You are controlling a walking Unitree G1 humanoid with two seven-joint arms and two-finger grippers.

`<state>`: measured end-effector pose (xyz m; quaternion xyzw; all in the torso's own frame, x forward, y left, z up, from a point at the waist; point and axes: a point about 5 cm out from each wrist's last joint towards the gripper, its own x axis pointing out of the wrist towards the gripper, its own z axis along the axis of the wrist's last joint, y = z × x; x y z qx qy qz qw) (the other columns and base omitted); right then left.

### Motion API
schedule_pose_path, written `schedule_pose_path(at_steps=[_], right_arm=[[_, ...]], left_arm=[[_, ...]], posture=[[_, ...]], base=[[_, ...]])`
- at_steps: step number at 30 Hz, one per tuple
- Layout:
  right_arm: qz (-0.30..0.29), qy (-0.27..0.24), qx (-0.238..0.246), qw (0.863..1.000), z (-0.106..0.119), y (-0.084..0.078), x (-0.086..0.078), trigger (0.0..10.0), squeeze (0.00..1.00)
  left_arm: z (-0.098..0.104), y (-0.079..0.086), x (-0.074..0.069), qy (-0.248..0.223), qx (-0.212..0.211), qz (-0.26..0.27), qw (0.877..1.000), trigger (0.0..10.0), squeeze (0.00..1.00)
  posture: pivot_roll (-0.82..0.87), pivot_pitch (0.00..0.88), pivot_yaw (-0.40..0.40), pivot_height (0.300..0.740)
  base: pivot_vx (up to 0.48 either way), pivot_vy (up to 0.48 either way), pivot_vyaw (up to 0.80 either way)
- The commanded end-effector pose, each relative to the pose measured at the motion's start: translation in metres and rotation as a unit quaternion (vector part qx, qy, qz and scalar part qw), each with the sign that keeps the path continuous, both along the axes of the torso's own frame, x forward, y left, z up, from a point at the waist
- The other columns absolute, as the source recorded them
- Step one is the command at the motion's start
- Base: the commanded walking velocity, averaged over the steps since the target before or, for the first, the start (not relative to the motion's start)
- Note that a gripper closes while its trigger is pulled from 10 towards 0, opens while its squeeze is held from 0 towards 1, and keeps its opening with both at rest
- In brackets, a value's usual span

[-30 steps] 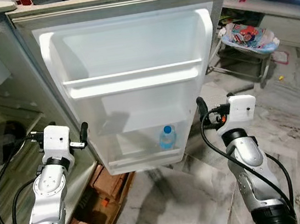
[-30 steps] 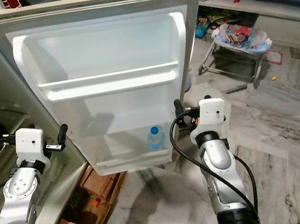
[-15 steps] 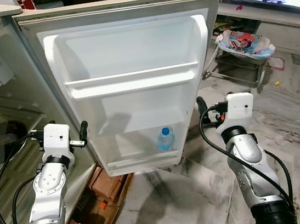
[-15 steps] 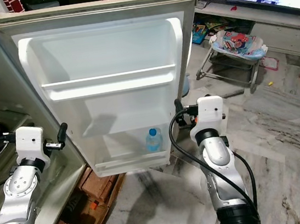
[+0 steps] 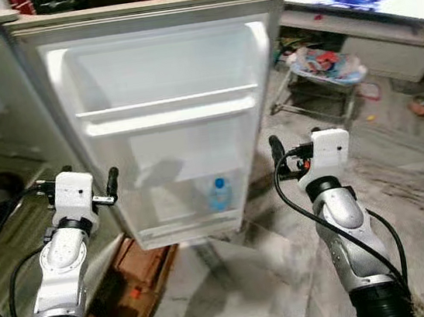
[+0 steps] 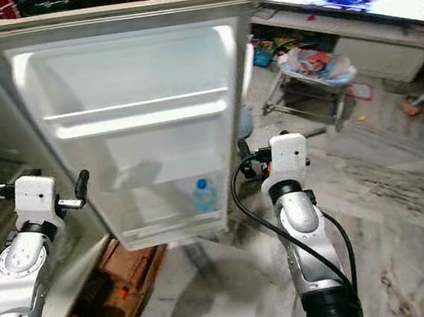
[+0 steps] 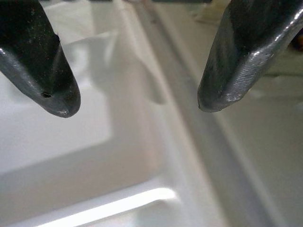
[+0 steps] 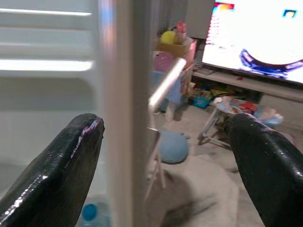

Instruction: Restocking fridge

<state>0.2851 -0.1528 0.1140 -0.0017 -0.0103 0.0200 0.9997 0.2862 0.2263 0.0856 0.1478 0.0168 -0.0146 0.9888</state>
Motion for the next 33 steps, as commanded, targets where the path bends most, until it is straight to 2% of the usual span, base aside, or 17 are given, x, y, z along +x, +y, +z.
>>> schedule_pose_path(at_steps=[1, 8, 11, 16, 28, 33], right_arm=[[-0.001, 0.001, -0.001, 1.000, 0.000, -0.002, 0.002, 10.0, 0.00], [0.016, -0.002, -0.012, 1.000, -0.001, 0.003, 0.001, 10.0, 0.00], [0.031, -0.015, -0.018, 0.999, 0.003, 0.010, 0.000, 10.0, 0.00], [0.037, -0.008, -0.007, 0.999, -0.002, 0.015, -0.001, 10.0, 0.00], [0.027, -0.007, -0.004, 1.000, -0.004, 0.013, 0.003, 10.0, 0.00], [0.015, -0.010, -0.009, 1.000, -0.003, 0.007, 0.004, 10.0, 0.00]], left_arm=[[0.001, -0.003, 0.002, -0.003, 0.006, -0.006, 1.000, 10.0, 0.00], [-0.001, -0.004, 0.001, 0.000, 0.006, -0.008, 1.000, 10.0, 0.00], [-0.001, -0.005, 0.001, 0.002, 0.007, -0.010, 1.000, 10.0, 0.00], [-0.003, -0.008, 0.000, 0.003, 0.007, -0.014, 1.000, 10.0, 0.00], [-0.006, -0.009, -0.003, 0.008, 0.007, -0.016, 1.000, 10.0, 0.00], [-0.011, -0.002, -0.007, 0.022, -0.001, 0.010, 1.000, 10.0, 0.00]], posture=[[0.11, 0.000, -0.049, 0.740], [0.11, 0.000, -0.049, 0.740], [0.11, 0.000, -0.049, 0.740], [0.12, 0.000, -0.062, 0.740], [0.13, 0.000, -0.051, 0.740], [0.12, 0.000, -0.043, 0.740]], base=[[0.000, -0.390, 0.00], [0.000, -0.396, 0.00], [0.000, -0.401, 0.80], [0.000, -0.396, 0.80], [0.000, -0.373, 0.80], [0.000, -0.351, 0.68]])
